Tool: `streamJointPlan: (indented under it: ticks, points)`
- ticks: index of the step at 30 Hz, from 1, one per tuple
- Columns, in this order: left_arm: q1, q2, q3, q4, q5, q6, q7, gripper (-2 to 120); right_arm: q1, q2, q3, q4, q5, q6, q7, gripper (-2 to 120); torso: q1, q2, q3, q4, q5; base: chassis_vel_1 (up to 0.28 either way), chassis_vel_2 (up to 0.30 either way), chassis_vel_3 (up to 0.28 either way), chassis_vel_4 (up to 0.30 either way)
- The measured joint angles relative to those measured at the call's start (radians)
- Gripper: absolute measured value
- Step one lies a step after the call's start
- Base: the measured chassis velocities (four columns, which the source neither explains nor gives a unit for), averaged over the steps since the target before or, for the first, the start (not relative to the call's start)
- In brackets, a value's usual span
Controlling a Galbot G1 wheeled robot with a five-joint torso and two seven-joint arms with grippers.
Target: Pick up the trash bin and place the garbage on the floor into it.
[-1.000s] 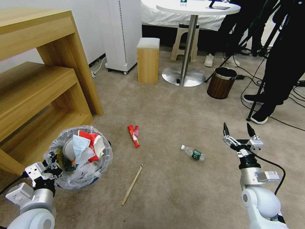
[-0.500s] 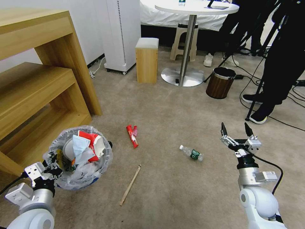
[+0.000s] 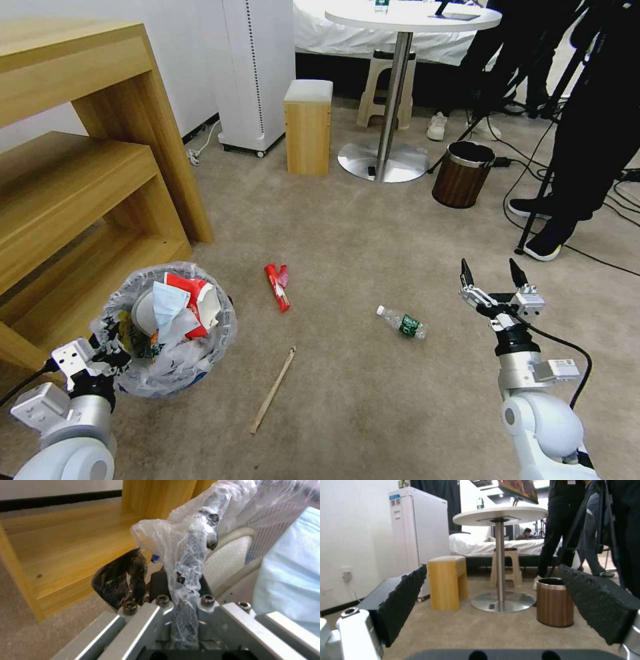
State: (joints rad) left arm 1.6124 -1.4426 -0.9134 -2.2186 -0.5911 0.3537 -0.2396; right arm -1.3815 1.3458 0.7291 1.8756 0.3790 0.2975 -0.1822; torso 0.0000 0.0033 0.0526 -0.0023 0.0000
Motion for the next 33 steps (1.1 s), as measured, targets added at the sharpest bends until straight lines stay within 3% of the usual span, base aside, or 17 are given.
streamJointPlan:
  ticks: [3,10,13,14,17,19,25,33]
  points:
    - [0.0,-0.002,0.002,-0.002,0.005,0.0,0.0,1,-0.007,-0.006,-0.024,0.012,0.002,-0.015,0.039,100,0.0,0.0,0.0,-0.0001,-0.0001,-0.119,0.11,0.126,-0.107]
    - [0.0,-0.01,0.018,-0.007,0.028,0.0,0.001,1,-0.022,-0.052,-0.162,0.045,0.019,-0.167,0.194,100,0.0,0.0,0.0,-0.0001,-0.0001,-0.037,0.044,0.04,-0.04]
    - [0.001,-0.019,0.031,-0.023,0.046,0.003,-0.001,1,0.018,-0.069,-0.279,0.017,0.132,-0.33,0.28,100,0.0,0.0,0.0,-0.0001,0.0001,0.0,0.0,0.0,0.0]
    - [0.001,-0.019,0.031,-0.023,0.046,0.003,-0.001,1,0.018,-0.069,-0.279,0.017,0.132,-0.33,0.28,100,0.0,0.0,0.0,-0.0001,0.0001,0.0,0.0,0.0,0.0]
    - [0.007,-0.021,0.031,-0.029,0.055,0.004,-0.003,1,0.074,-0.06,-0.386,-0.014,0.318,-0.52,0.388,100,0.0,0.0,0.0,-0.0001,-0.0002,0.0,0.0,0.0,0.0]
    - [0.009,-0.021,0.029,-0.03,0.056,0.004,-0.003,1,0.1,-0.052,-0.423,-0.036,0.358,-0.56,0.413,100,0.0,0.0,0.0,0.0,0.0,0.0,0.0,0.0,0.0]
    - [0.014,-0.031,0.028,-0.031,0.073,0.003,-0.004,1,0.267,0.019,-0.57,-0.148,0.557,-0.658,0.495,100,0.0,0.0,0.0,0.0001,-0.0002,0.0,0.0,0.0,0.0]
    - [0.01,-0.046,0.047,-0.045,0.099,0.004,-0.014,1,0.347,0.162,-0.664,-0.331,0.613,-0.7,0.595,100,0.0,0.0,0.0,0.0,0.0,0.0,0.0,0.0,0.0]
